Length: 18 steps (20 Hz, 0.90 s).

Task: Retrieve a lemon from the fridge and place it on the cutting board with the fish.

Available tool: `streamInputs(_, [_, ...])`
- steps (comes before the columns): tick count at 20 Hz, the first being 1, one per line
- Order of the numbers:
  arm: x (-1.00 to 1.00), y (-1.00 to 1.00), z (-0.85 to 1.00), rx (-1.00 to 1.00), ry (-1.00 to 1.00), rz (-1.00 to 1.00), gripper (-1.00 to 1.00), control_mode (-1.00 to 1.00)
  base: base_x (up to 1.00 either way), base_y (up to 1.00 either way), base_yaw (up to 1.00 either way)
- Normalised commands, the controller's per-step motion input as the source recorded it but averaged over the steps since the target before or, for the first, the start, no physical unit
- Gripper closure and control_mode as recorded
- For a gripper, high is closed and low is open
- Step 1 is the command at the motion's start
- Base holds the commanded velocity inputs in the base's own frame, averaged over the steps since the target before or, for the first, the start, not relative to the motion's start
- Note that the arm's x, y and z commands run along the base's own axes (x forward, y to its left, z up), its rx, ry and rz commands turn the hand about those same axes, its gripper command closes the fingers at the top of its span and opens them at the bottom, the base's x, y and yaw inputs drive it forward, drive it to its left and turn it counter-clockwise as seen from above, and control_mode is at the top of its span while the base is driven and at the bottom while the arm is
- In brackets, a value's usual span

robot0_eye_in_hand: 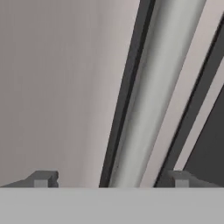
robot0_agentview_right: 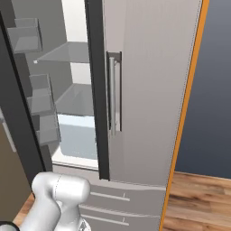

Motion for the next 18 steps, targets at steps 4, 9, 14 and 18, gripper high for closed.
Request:
streamInputs(4, [-0.74, 0.0, 0.02, 0.0, 0.0, 0.0, -1.0, -1.0, 0.0, 0.0, 0.0])
streamInputs(9, [-1.0, -0.19, 0.29, 0.05, -0.02, 0.0, -1.0, -1.0, 0.0, 0.0, 0.0])
streamInputs(14, [-0.96, -0.68, 0.55, 0.25, -0.06, 0.07, -1.0, -1.0, 0.0, 0.0, 0.0])
streamInputs(18, [-0.99, -0.83, 0.59, 0.36, -0.07, 0.11, -1.0, -1.0, 0.0, 0.0, 0.0])
